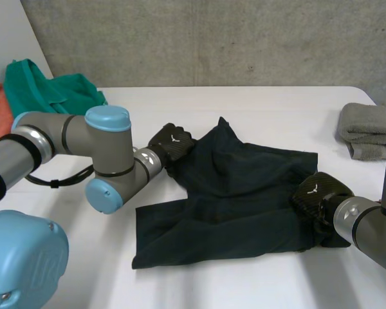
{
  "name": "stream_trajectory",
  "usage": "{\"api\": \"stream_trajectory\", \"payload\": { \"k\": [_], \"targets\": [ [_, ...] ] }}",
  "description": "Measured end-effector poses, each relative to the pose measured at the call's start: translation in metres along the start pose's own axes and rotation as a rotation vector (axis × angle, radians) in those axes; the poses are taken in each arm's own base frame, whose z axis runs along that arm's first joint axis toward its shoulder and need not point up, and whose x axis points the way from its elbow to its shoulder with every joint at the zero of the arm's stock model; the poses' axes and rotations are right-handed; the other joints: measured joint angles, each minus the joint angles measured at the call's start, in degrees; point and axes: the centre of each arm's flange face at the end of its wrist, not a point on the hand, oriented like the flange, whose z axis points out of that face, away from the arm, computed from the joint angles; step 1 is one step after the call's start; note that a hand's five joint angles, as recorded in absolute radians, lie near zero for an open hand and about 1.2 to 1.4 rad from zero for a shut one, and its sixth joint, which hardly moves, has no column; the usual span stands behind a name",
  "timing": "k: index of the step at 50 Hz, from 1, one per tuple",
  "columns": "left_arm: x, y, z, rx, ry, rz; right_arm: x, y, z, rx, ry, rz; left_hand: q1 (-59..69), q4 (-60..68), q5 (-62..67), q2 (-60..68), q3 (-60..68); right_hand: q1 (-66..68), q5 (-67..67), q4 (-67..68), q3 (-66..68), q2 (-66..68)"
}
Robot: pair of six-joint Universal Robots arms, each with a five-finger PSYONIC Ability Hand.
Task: Fold the laundry.
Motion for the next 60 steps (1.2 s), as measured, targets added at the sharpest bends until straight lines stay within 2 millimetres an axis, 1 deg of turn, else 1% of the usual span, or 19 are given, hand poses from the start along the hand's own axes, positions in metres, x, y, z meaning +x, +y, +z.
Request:
{"api": "stream_trajectory", "payload": {
  "k": [6,11,12,16,19,23,28,33,36,40,42,43,44,45,48,49,53,57,60],
  "targets": [
    [0.004,0.008,0.008,0.001,-0.008,0.088,0.001,0.000,0.001,0.005,0.009,0.006,6.4,5.7,5.7,6.3,6.3,0.0,0.0,0.0,0.0,0.0],
    [0.003,0.012,0.011,-0.004,-0.047,0.149,0.003,0.000,0.002,0.012,0.020,0.012,20.2,19.4,19.2,19.8,19.6,0.0,0.0,0.0,0.0,0.0],
    [0.002,0.012,0.012,-0.007,-0.052,0.155,0.003,0.000,0.003,0.012,0.021,0.012,20.5,19.7,19.5,20.1,19.9,0.0,0.0,0.0,0.0,0.0],
    [-0.001,0.017,0.013,-0.029,-0.081,0.178,0.004,0.000,0.003,0.015,0.026,0.014,30.0,30.6,30.2,31.3,31.0,0.0,0.0,0.0,0.0,0.0],
    [-0.004,0.020,0.013,-0.047,-0.097,0.186,0.004,0.000,0.003,0.016,0.027,0.014,31.2,34.2,32.9,34.5,34.1,0.0,0.0,0.0,0.0,0.0],
    [-0.010,0.024,0.011,-0.080,-0.125,0.199,0.004,-0.001,0.003,0.017,0.026,0.013,31.2,34.2,32.9,34.6,34.2,0.0,0.0,0.0,0.0,0.0],
    [-0.026,0.020,0.000,-0.154,-0.210,0.221,0.002,-0.002,0.002,0.020,0.023,0.010,31.2,34.2,32.9,34.6,34.2,0.0,0.0,0.0,0.0,0.0],
    [-0.039,0.009,-0.021,-0.282,-0.331,0.246,-0.002,-0.003,0.001,0.024,0.014,0.004,31.2,34.2,32.9,34.6,34.2,0.0,0.0,0.0,0.0,0.0],
    [-0.038,0.005,-0.034,-0.364,-0.381,0.270,-0.005,-0.004,0.000,0.026,0.007,0.000,31.2,34.2,32.9,34.6,34.2,0.0,0.0,0.0,0.0,0.0],
    [-0.026,0.003,-0.046,-0.441,-0.397,0.312,-0.010,-0.006,-0.002,0.031,-0.002,-0.009,31.2,34.2,32.9,34.6,34.2,0.0,0.0,0.0,0.0,0.0],
    [-0.020,0.003,-0.047,-0.451,-0.386,0.326,-0.011,-0.007,-0.003,0.032,-0.004,-0.013,28.1,29.8,29.5,29.4,29.2,0.0,0.0,0.0,0.0,0.0],
    [-0.017,0.003,-0.047,-0.451,-0.380,0.331,-0.012,-0.007,-0.003,0.032,-0.004,-0.014,20.7,22.7,22.7,22.0,23.0,0.0,0.0,0.0,0.0,0.0],
    [-0.015,0.003,-0.047,-0.449,-0.376,0.334,-0.013,-0.007,-0.004,0.032,-0.003,-0.015,18.3,20.6,20.7,20.9,20.9,0.0,0.0,0.0,0.0,0.0],
    [-0.013,0.002,-0.046,-0.443,-0.371,0.336,-0.013,-0.008,-0.004,0.033,-0.002,-0.016,0.3,5.0,5.2,4.1,5.6,0.0,0.0,0.0,0.0,0.0],
    [-0.010,-0.001,-0.045,-0.422,-0.365,0.334,-0.013,-0.009,-0.006,0.037,0.005,-0.015,-16.4,-13.8,-13.4,-13.1,-12.8,0.0,0.0,0.0,0.0,0.0],
    [-0.011,-0.003,-0.045,-0.415,-0.367,0.331,-0.012,-0.010,-0.006,0.039,0.007,-0.014,-19.4,-17.8,-17.1,-17.6,-16.9,0.0,0.0,0.0,0.0,0.0],
    [-0.018,-0.019,-0.052,-0.372,-0.394,0.296,-0.009,-0.012,-0.009,0.055,0.029,-0.001,-22.6,-22.6,-21.1,-22.1,-21.8,0.0,0.0,0.0,0.0,0.0],
    [-0.026,-0.043,-0.073,-0.319,-0.415,0.228,-0.005,-0.015,-0.010,0.076,0.052,0.017,-22.6,-22.6,-21.1,-22.2,-21.9,0.0,0.0,0.0,0.0,0.0],
    [-0.025,-0.058,-0.092,-0.283,-0.403,0.171,-0.003,-0.016,-0.011,0.087,0.063,0.029,-22.6,-22.6,-21.1,-22.2,-21.9,0.0,0.0,0.0,0.0,0.0]
  ]
}}
